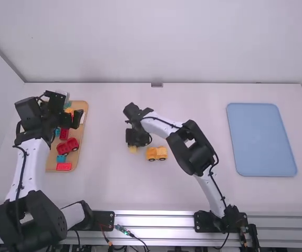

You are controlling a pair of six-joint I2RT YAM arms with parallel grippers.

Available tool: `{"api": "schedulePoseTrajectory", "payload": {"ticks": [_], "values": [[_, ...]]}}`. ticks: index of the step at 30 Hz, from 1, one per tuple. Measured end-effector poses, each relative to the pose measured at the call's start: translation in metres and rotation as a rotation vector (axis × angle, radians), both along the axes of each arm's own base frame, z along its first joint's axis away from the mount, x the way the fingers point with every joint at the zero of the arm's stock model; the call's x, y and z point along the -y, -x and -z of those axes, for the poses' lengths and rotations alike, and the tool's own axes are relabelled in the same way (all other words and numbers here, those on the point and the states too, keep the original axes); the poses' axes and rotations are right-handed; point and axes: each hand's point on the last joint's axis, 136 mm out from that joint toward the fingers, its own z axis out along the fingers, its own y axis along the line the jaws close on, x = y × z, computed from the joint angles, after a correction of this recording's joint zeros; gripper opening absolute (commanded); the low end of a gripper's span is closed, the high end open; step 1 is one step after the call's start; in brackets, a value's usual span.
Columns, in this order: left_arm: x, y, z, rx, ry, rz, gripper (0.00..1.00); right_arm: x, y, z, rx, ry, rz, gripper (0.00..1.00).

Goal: Assemble lego blocks to make yellow taxi

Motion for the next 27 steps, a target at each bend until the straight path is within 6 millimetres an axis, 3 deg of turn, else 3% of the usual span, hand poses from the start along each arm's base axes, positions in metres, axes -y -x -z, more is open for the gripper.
{"api": "schedulePoseTrajectory", "payload": {"ticks": [5,6,8,10,11,12,13,15,18,22,27], "values": [[0.003,0.000,-0.001,0.005,0.014,0.013,0.99,0.006,0.004,0.001,-0.014,0.034,0.014,0.02],[0.004,0.000,-0.001,0.007,0.017,0.019,0.99,0.005,0.004,0.001,-0.014,0.035,0.014,0.09],[0.006,-0.001,-0.003,0.013,0.023,0.030,0.99,0.004,0.005,0.001,-0.007,0.040,0.011,0.34],[0.008,-0.001,-0.003,0.016,0.027,0.036,0.99,0.003,0.006,0.001,0.001,0.046,0.009,0.45],[0.008,-0.001,-0.004,0.017,0.027,0.037,0.99,0.002,0.006,0.000,0.006,0.045,0.008,0.57],[0.008,-0.001,-0.003,0.016,0.028,0.039,0.99,-0.003,0.007,-0.002,0.023,0.041,-0.002,0.74],[0.008,-0.001,-0.003,0.016,0.028,0.039,0.99,-0.004,0.008,-0.003,0.028,0.039,-0.012,0.78],[0.008,-0.001,-0.003,0.016,0.028,0.039,0.99,-0.008,0.010,-0.005,0.044,0.049,-0.022,0.96],[0.008,-0.001,-0.003,0.015,0.029,0.038,0.99,-0.010,0.015,-0.008,0.053,0.067,-0.055,0.99],[0.009,0.000,-0.002,0.009,0.033,0.039,0.99,0.002,0.021,-0.010,0.031,0.134,-0.095,0.99],[0.010,0.002,0.000,0.000,0.039,0.042,0.99,0.015,0.002,-0.039,0.078,0.206,-0.137,0.99]]}}
